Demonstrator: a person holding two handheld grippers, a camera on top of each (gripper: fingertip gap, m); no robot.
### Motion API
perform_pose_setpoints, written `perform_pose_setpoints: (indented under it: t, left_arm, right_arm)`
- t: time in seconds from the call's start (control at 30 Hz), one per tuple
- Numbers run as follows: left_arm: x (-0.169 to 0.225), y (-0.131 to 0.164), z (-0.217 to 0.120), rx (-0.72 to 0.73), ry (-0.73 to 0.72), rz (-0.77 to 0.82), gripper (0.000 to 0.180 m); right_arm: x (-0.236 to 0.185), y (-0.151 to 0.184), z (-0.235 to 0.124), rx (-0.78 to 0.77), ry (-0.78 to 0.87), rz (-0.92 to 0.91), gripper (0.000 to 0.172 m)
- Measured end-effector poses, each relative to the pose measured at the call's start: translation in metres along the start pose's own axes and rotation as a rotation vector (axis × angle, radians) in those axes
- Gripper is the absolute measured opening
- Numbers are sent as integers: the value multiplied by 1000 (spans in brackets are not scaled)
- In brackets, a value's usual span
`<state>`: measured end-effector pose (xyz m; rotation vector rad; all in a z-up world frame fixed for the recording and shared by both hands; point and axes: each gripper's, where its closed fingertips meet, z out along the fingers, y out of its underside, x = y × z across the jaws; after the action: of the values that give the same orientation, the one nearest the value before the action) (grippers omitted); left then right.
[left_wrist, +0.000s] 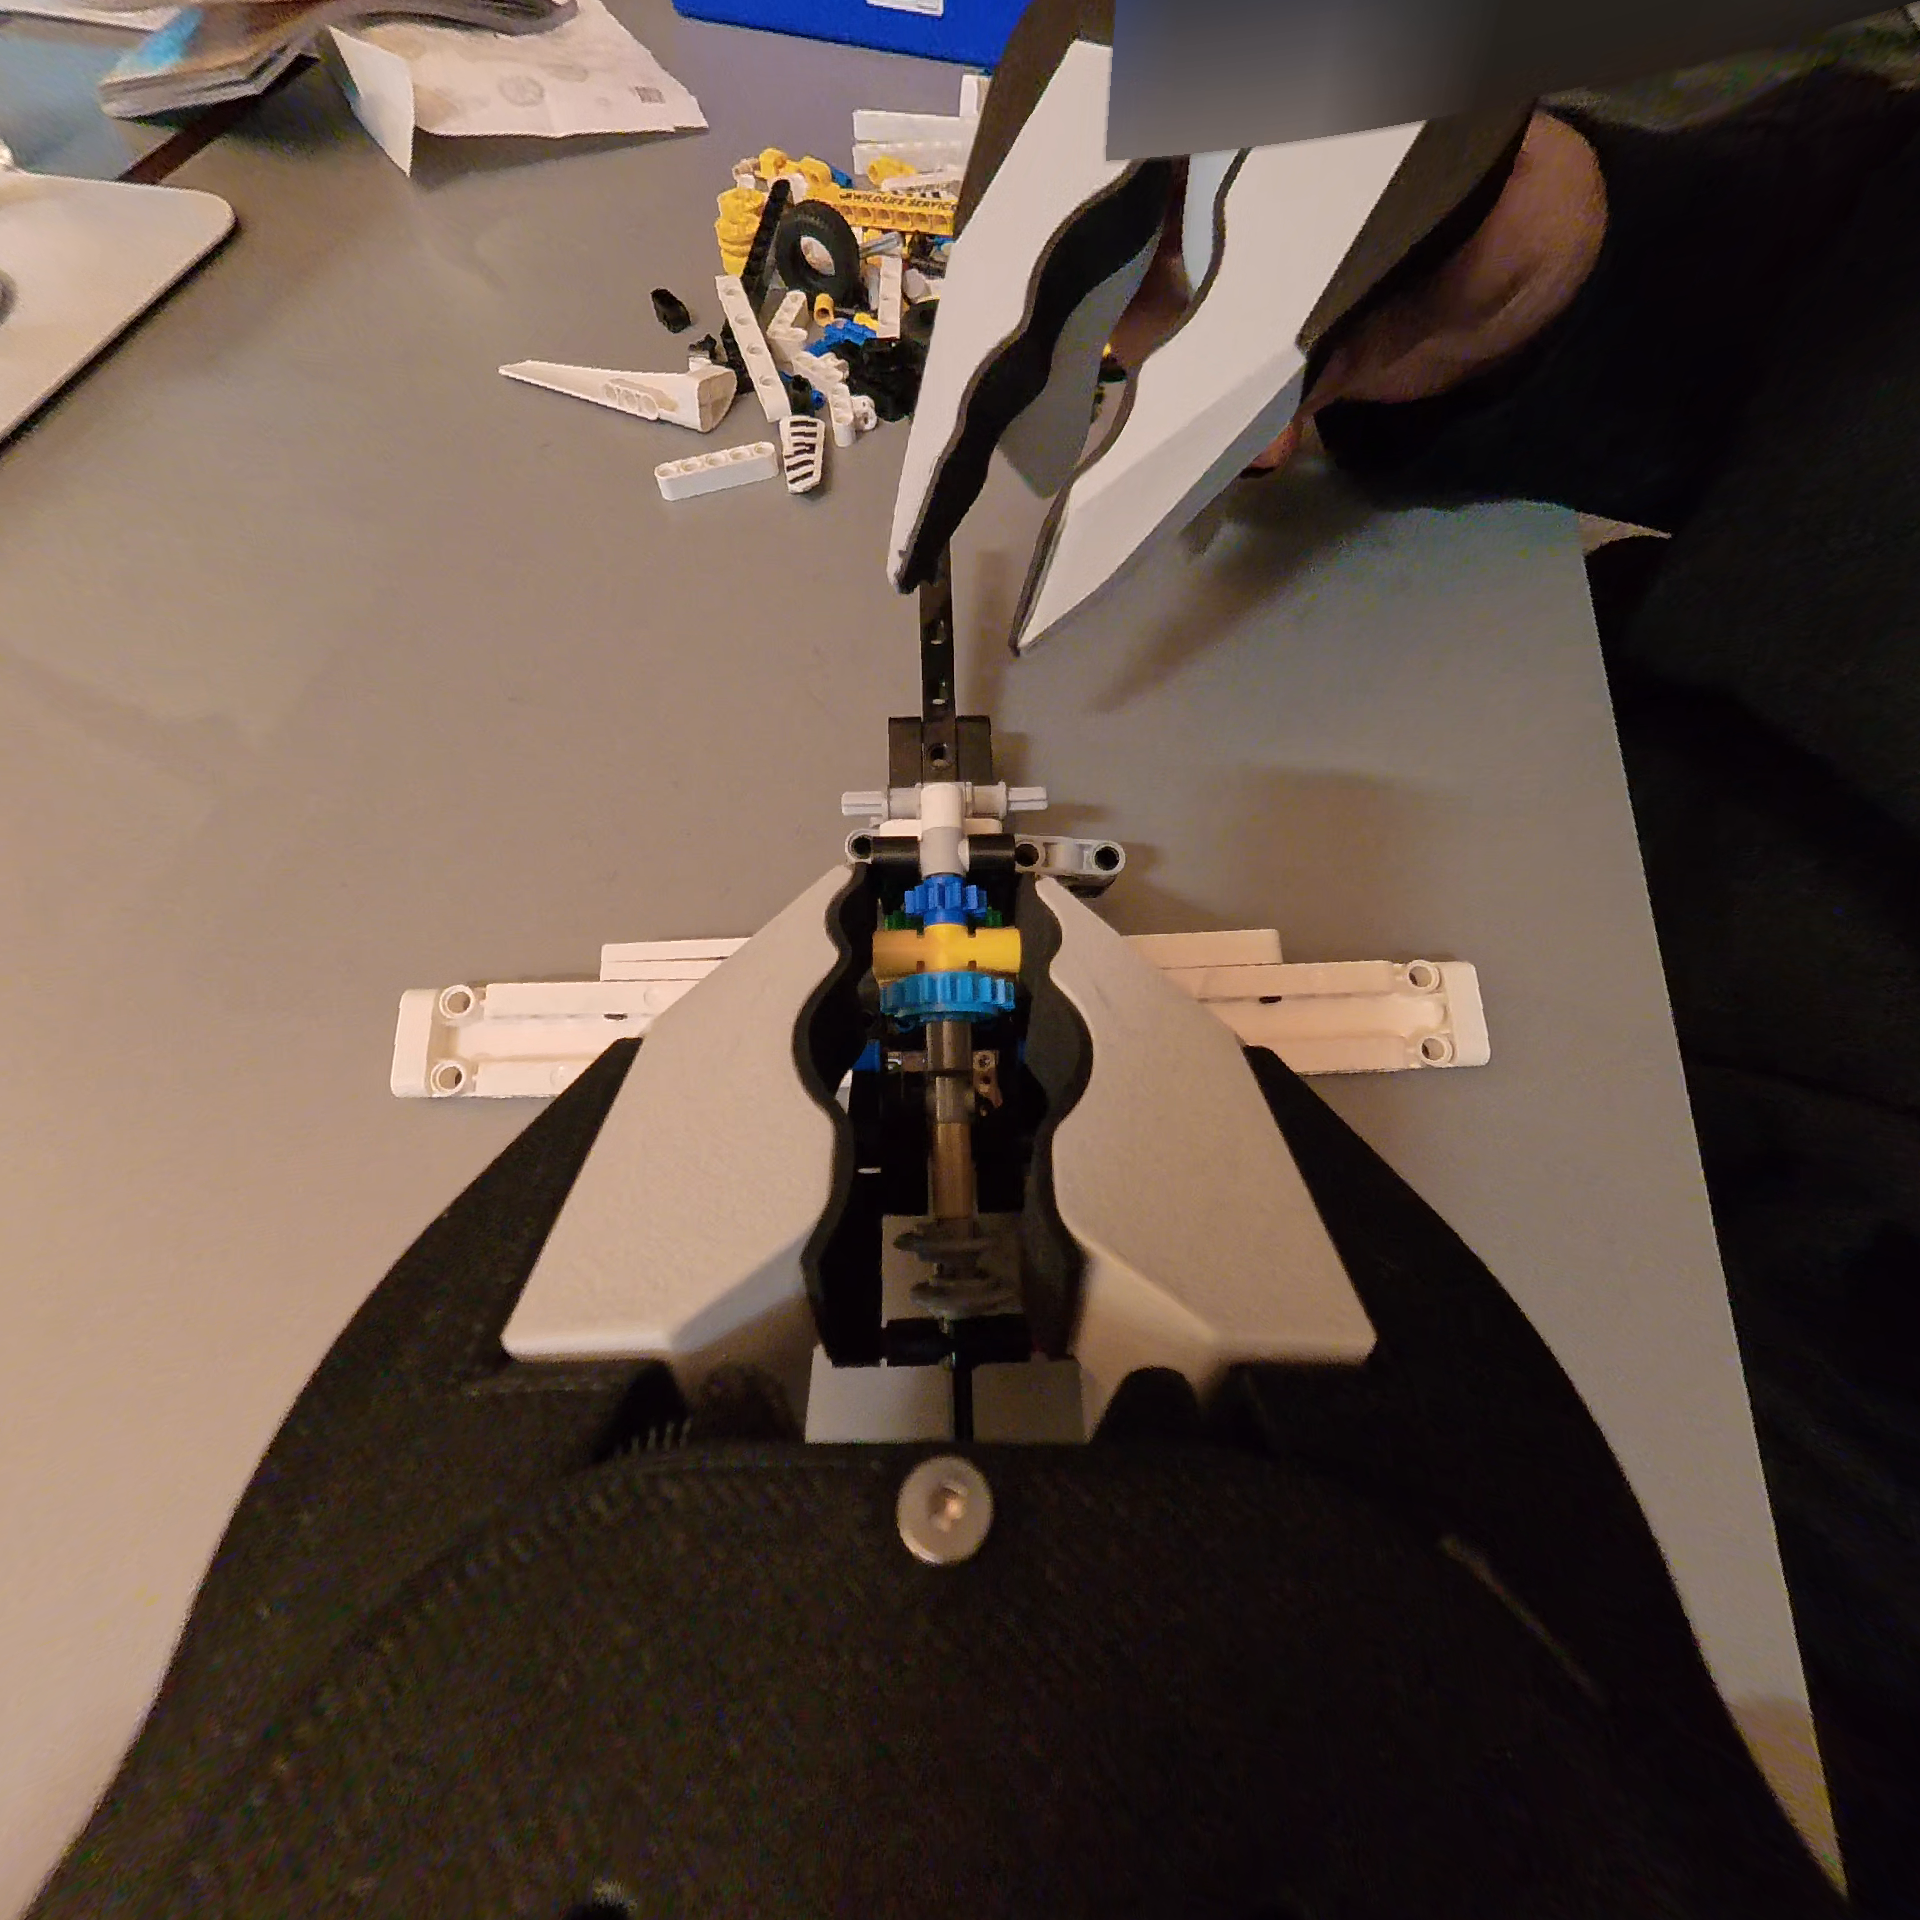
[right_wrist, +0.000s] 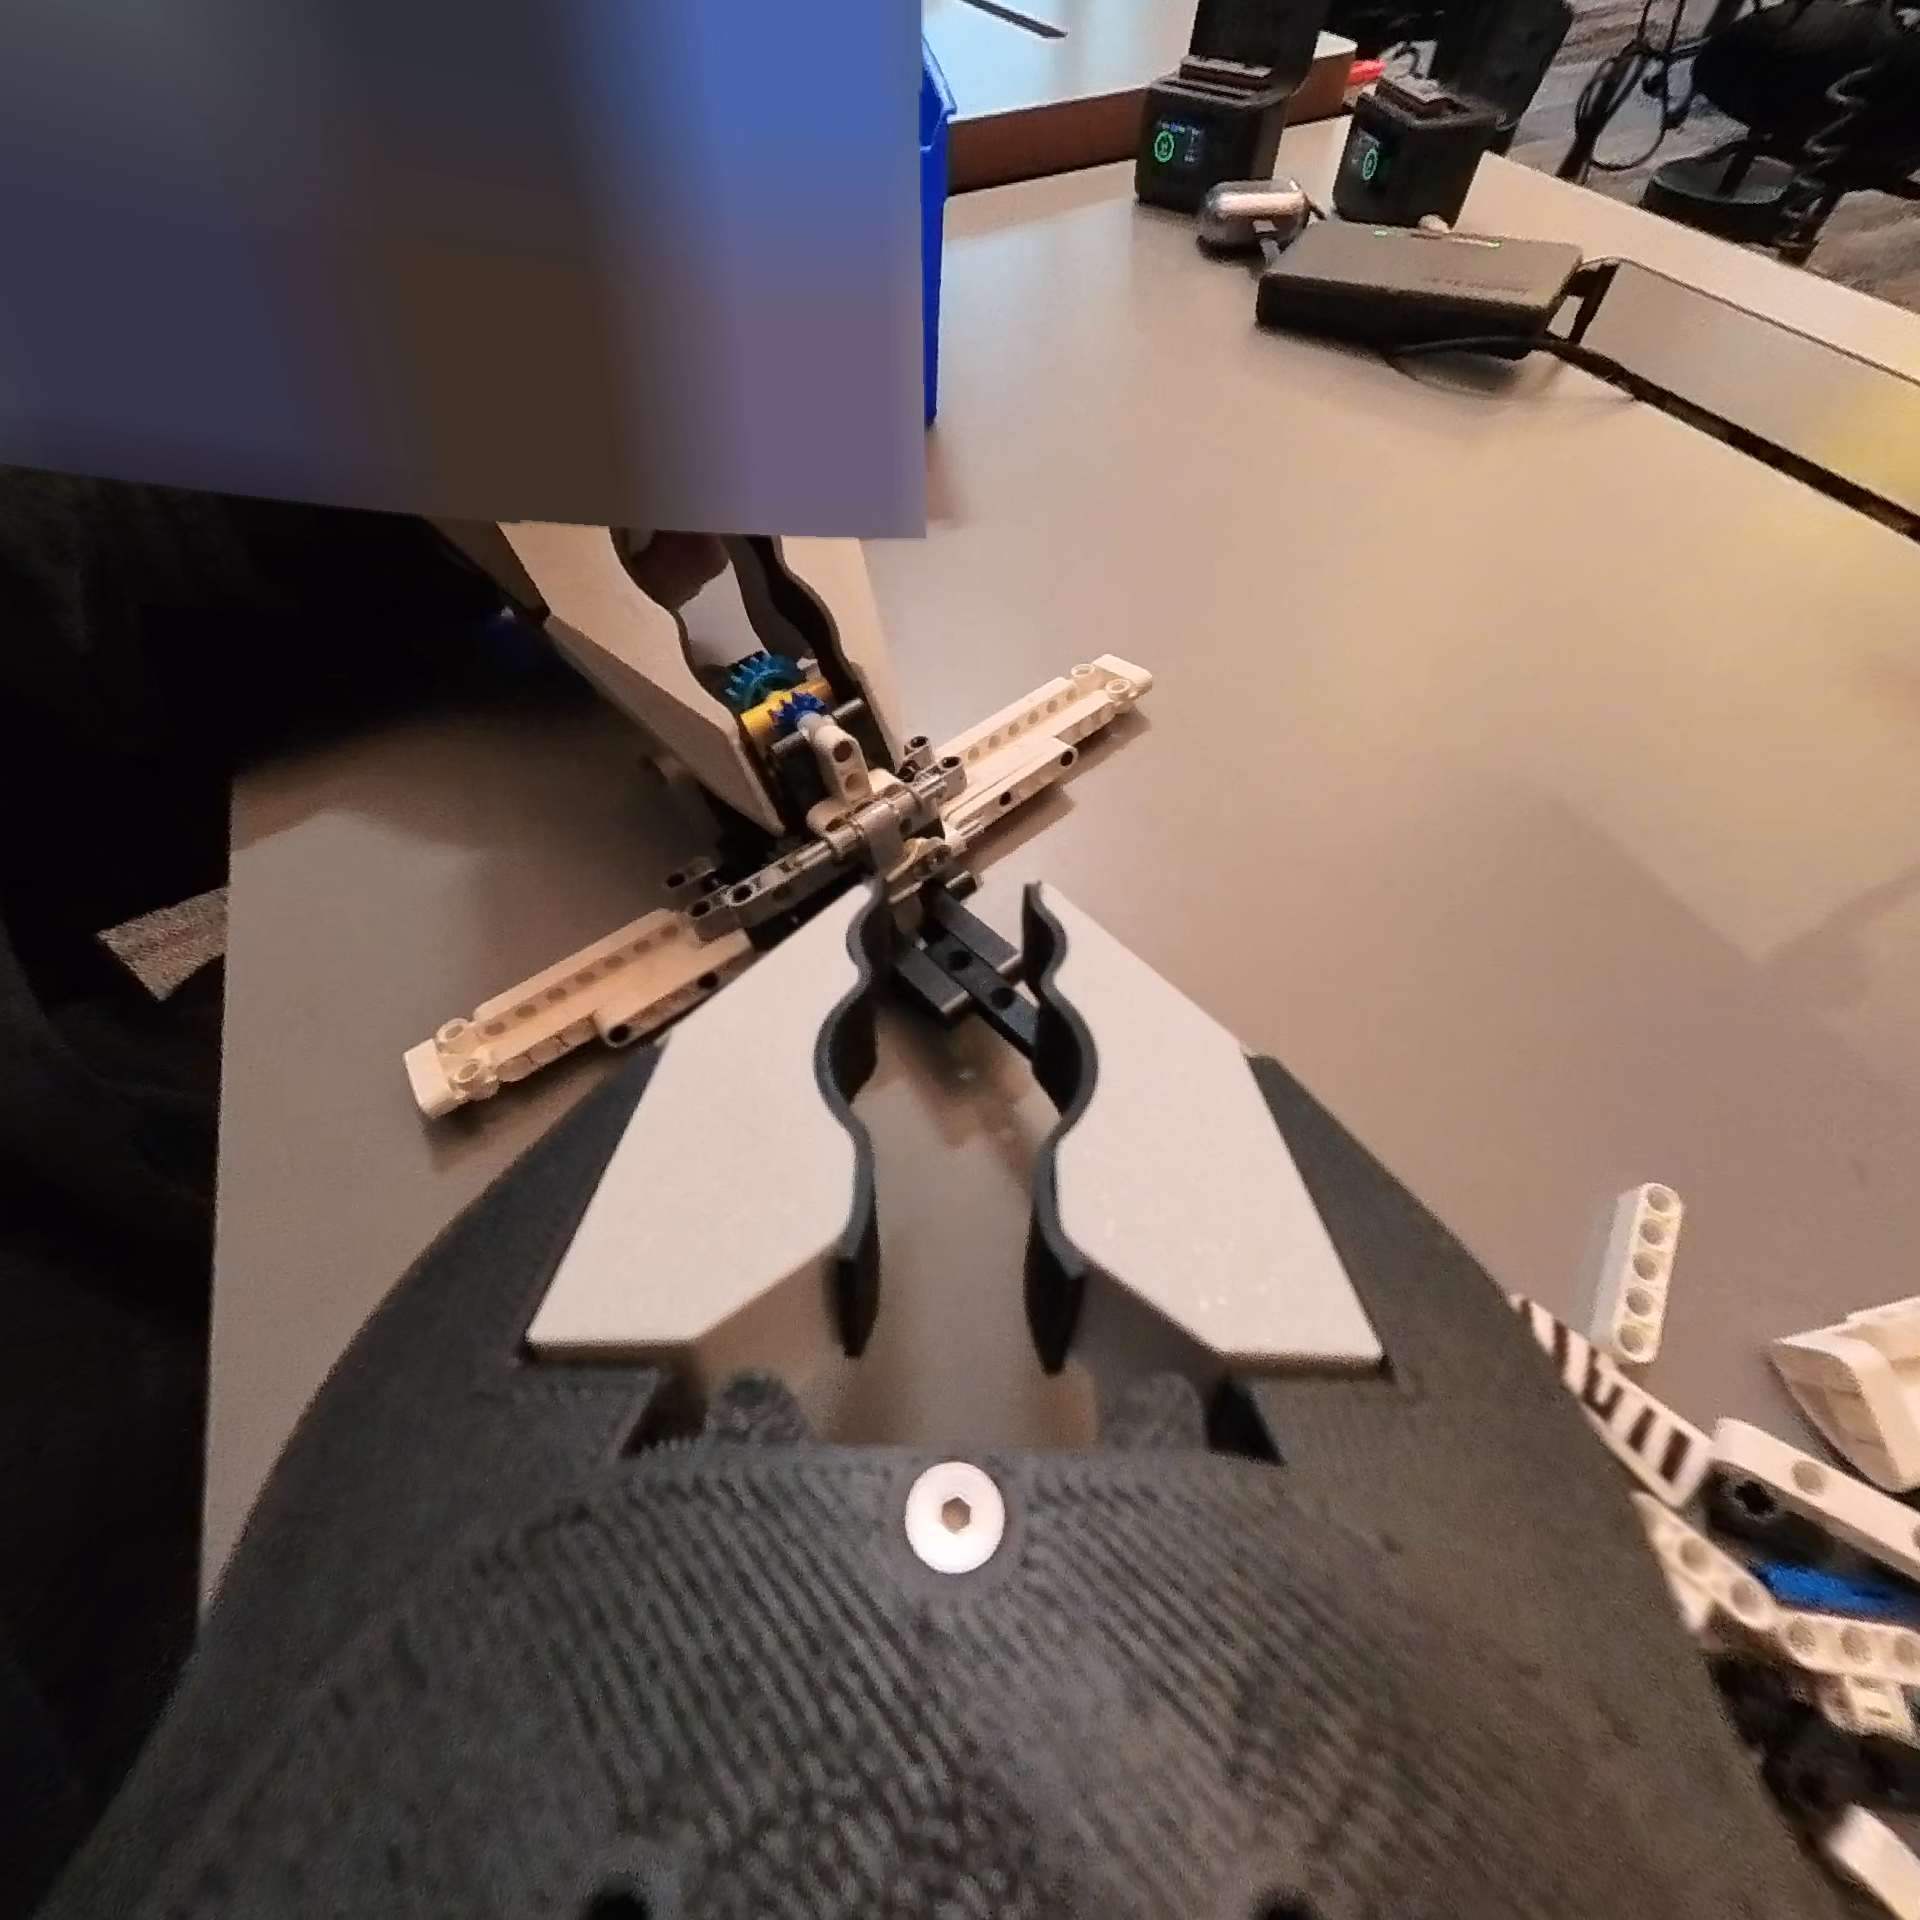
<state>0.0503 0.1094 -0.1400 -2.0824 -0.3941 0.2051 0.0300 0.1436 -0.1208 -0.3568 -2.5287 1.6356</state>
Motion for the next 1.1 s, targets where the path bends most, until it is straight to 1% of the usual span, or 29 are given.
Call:
perform_pose_setpoints:
  t: [0.07,0.1,0.17,0.23,0.3,0.4,0.53,0.63,0.67,0.73,0.77,0.83,0.87,0.93,1.03,1.1]
  left_arm:
    - [0,0,0,3,0,1,25]
    - [0,0,0,5,0,1,25]
    - [0,0,0,13,1,5,25]
    - [1,0,-1,26,6,10,25]
    - [2,0,-1,32,17,17,24]
    - [12,-1,-1,33,62,50,25]
    - [30,1,-1,13,150,97,25]
    - [38,1,-1,11,208,95,25]
    - [38,1,-1,12,211,86,25]
    - [37,1,-2,14,219,71,25]
    - [37,1,-2,15,220,68,25]
    - [37,0,-1,12,216,67,25]
    - [36,0,0,8,209,68,25]
    - [34,0,3,-23,176,48,25]
    - [32,-1,8,-81,107,65,25]
    - [33,-1,9,-94,94,79,25]
  right_arm:
    - [1,-1,1,15,18,-18,23]
    - [6,-1,0,18,56,-54,23]
    - [23,-1,-5,36,173,-188,22]
    - [34,-7,-15,100,261,-289,19]
    - [29,-17,-23,183,231,-271,18]
    - [18,-26,-27,251,151,-207,21]
    - [14,-17,-25,200,80,-161,21]
    - [0,-18,-25,152,-88,-85,21]
    - [-5,-14,-24,100,-153,-66,22]
    - [-12,2,-20,-73,-272,-25,25]
    - [-13,10,-16,-150,-304,-5,24]
    - [-19,18,-8,-213,-324,-2,18]
    - [-21,20,-4,-221,-318,-7,14]
    - [-24,24,0,-250,-285,23,12]
    - [-22,26,-4,-309,-199,137,13]
    - [-29,17,-7,-262,-218,255,13]
